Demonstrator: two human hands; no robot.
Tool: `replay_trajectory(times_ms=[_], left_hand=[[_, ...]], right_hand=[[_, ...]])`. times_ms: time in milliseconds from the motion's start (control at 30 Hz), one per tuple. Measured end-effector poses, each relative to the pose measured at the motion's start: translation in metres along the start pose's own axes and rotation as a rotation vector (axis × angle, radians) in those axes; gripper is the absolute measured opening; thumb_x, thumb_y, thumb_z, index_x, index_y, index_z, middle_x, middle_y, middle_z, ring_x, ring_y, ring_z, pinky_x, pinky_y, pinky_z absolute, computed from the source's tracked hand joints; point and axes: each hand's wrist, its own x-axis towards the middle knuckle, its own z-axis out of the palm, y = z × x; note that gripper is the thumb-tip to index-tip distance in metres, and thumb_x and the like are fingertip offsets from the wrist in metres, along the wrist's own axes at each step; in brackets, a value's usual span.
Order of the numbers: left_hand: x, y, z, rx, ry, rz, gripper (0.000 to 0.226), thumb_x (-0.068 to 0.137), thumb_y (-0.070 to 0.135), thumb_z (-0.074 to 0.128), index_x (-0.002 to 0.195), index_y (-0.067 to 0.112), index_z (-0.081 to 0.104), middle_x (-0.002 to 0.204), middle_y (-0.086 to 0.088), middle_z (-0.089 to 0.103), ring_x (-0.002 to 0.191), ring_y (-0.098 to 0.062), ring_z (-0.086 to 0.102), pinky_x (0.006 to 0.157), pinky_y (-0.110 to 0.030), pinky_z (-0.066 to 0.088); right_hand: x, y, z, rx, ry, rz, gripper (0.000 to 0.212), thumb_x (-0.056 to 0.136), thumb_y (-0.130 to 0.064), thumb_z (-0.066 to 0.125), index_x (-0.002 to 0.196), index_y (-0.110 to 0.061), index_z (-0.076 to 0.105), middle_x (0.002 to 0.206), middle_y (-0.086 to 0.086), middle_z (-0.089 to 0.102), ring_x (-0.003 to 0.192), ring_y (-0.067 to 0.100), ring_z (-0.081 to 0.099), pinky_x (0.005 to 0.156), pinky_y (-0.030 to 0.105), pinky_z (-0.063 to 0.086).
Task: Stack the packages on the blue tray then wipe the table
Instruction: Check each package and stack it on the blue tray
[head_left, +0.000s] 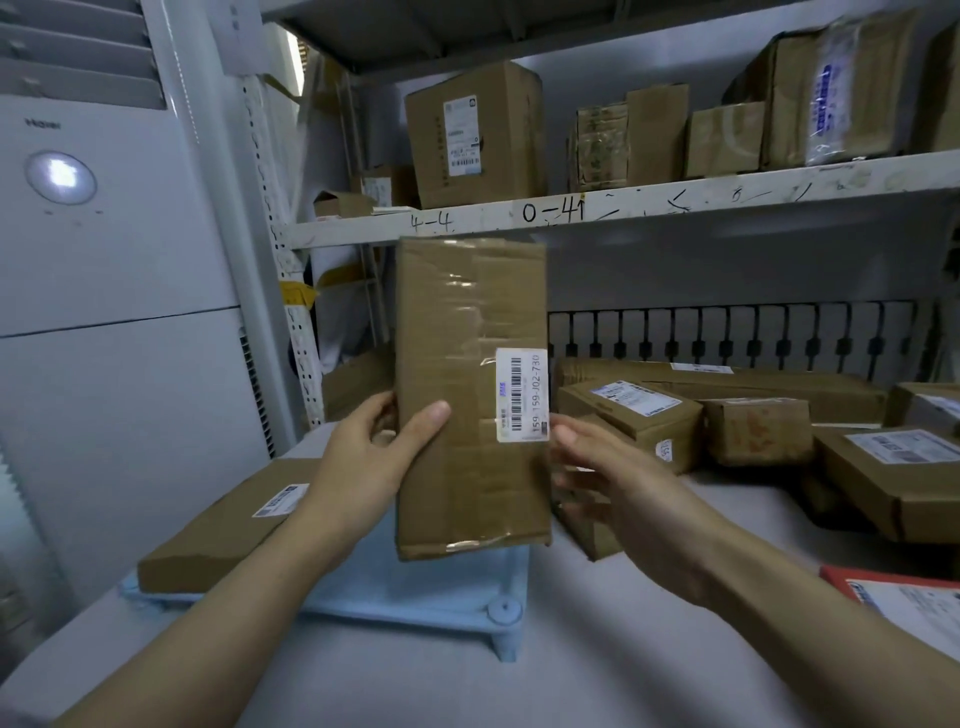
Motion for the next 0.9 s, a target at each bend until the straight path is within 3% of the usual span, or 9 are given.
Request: replay_trajectory(times_ms=[100, 200, 233, 333, 400, 567, 667, 733, 900], left_hand=[[-0.001, -0.002, -0.001, -0.065, -0.072, -0.205, 0.05, 0.083, 0.053, 0.065, 0.111, 0.013, 0.071, 0.101, -0.002, 0.078, 0.093, -0.016, 0.074, 0.086, -0.033, 0.056], [-0.002, -0.008, -0.003, -0.112, -0.144, -0.302, 0.048, 0.088, 0.054, 0.061, 0.112, 0.013, 0.072, 0.104, -0.004, 0.077, 0.1, -0.021, 0.073, 0.095, -0.041, 0.053], [-0.003, -0.01, -0.004, -0.124, -0.155, -0.325, 0.047, 0.088, 0.054, 0.061, 0.113, 0.015, 0.071, 0.105, -0.003, 0.077, 0.101, -0.02, 0.072, 0.096, -0.04, 0.052], [-0.006, -0.014, -0.007, -0.151, -0.152, -0.395, 0.042, 0.089, 0.052, 0.06, 0.111, 0.018, 0.071, 0.105, 0.001, 0.077, 0.101, -0.017, 0.072, 0.094, -0.035, 0.052], [-0.007, -0.019, -0.013, -0.114, -0.141, -0.384, 0.039, 0.093, 0.05, 0.057, 0.111, 0.018, 0.07, 0.107, 0.003, 0.076, 0.102, -0.015, 0.071, 0.09, -0.029, 0.052], [-0.008, -0.039, -0.041, 0.228, 0.138, -0.191, 0.033, 0.099, 0.034, 0.053, 0.11, 0.008, 0.07, 0.102, -0.009, 0.07, 0.108, -0.027, 0.061, 0.091, -0.032, 0.05], [-0.012, -0.051, -0.067, 0.341, 0.252, -0.099, 0.02, 0.098, 0.018, 0.057, 0.109, 0.009, 0.07, 0.107, 0.004, 0.067, 0.101, -0.008, 0.056, 0.076, -0.004, 0.039], [-0.014, -0.061, -0.083, 0.483, 0.306, -0.074, 0.017, 0.095, 0.015, 0.059, 0.109, 0.015, 0.07, 0.104, 0.007, 0.062, 0.108, -0.017, 0.058, 0.086, -0.013, 0.04], [-0.013, -0.102, -0.122, 0.85, 0.287, -0.167, 0.037, 0.093, 0.029, 0.059, 0.126, 0.015, 0.066, 0.135, -0.008, 0.061, 0.13, -0.028, 0.048, 0.109, -0.035, 0.031]], right_hand=[[0.002, 0.006, 0.004, -0.027, -0.028, 0.02, 0.067, 0.072, -0.054, 0.078, 0.134, -0.044, 0.055, 0.124, -0.013, 0.069, 0.117, 0.013, 0.062, 0.101, 0.035, 0.049], [0.002, 0.006, 0.011, 0.052, -0.063, 0.051, 0.058, 0.081, -0.035, 0.076, 0.134, -0.04, 0.052, 0.122, 0.0, 0.07, 0.09, 0.009, 0.072, 0.058, 0.016, 0.052], [0.002, 0.006, 0.013, 0.07, -0.065, 0.066, 0.057, 0.083, -0.03, 0.074, 0.134, -0.04, 0.052, 0.121, 0.002, 0.071, 0.087, 0.011, 0.073, 0.055, 0.016, 0.051], [0.008, 0.011, 0.017, 0.084, -0.076, 0.089, 0.061, 0.083, -0.025, 0.075, 0.138, -0.037, 0.051, 0.117, -0.001, 0.073, 0.105, 0.027, 0.071, 0.089, 0.038, 0.058], [0.011, 0.014, 0.023, 0.112, -0.066, 0.118, 0.057, 0.084, -0.025, 0.075, 0.136, -0.032, 0.053, 0.113, 0.0, 0.075, 0.106, 0.03, 0.071, 0.098, 0.047, 0.053], [0.022, 0.021, 0.04, 0.108, 0.006, 0.218, 0.024, 0.092, -0.031, 0.065, 0.114, -0.02, 0.068, 0.098, 0.009, 0.078, 0.098, 0.031, 0.073, 0.085, 0.042, 0.059], [0.033, 0.03, 0.056, 0.112, 0.023, 0.271, 0.024, 0.094, -0.032, 0.064, 0.112, -0.015, 0.069, 0.099, 0.01, 0.077, 0.096, 0.029, 0.073, 0.087, 0.042, 0.058], [0.04, 0.035, 0.068, 0.124, 0.017, 0.291, 0.023, 0.095, -0.031, 0.063, 0.109, -0.014, 0.069, 0.099, 0.011, 0.077, 0.096, 0.029, 0.074, 0.084, 0.04, 0.059], [0.064, 0.05, 0.107, 0.102, 0.014, 0.329, 0.017, 0.096, -0.03, 0.061, 0.103, -0.016, 0.068, 0.103, 0.015, 0.076, 0.102, 0.035, 0.07, 0.085, 0.043, 0.058]])
